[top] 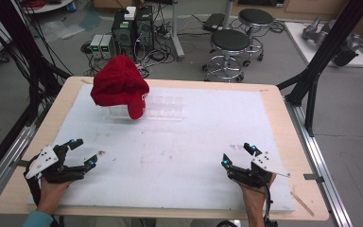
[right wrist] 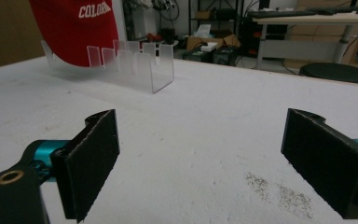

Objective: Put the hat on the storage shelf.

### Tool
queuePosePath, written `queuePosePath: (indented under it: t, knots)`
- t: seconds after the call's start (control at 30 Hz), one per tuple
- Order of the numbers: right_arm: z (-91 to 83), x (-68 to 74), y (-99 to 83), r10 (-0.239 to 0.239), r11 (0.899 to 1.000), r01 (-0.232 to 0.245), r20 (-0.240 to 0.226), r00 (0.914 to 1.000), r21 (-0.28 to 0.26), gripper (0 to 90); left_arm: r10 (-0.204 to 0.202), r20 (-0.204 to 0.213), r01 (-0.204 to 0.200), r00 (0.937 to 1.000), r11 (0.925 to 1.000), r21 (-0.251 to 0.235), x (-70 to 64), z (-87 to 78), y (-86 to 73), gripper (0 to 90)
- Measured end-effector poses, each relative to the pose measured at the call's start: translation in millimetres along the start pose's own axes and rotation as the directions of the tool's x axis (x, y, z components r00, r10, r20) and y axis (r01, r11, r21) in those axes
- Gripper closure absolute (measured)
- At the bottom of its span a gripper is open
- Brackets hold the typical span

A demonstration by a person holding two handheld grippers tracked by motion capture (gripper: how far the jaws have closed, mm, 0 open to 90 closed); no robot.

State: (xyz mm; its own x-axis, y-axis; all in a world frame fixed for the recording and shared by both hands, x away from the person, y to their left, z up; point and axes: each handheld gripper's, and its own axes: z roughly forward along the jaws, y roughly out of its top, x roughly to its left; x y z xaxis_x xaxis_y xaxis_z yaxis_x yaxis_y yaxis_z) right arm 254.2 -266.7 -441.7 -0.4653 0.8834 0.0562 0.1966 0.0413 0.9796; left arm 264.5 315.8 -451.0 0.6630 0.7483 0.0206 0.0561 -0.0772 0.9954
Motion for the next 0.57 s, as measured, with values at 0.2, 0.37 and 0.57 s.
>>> queuePosePath:
  t: [0.2, 0.37, 0.57]
  knots:
    - [2.2, 0.9, -6.4, -0.010, 1.000, 0.010, 0.001, 0.9999, 0.007, 10.3, -0.016, -0.012, 0.016, 0.9998, 0.9998, -0.008, 0.9, -0.9, -0.6, 16.2]
    - [1.4, 1.2, -6.9, -0.013, 1.000, 0.013, 0.000, 0.9999, -0.005, 10.3, -0.019, -0.024, 0.019, 0.9995, 0.9992, -0.036, 0.8, -3.0, -1.8, 16.2]
    - [-0.3, 3.1, -8.2, -0.024, 0.999, 0.024, 0.003, 0.9997, -0.022, 10.3, -0.027, -0.030, 0.025, 0.9992, 0.9988, -0.042, 1.0, -4.1, -2.3, 16.1]
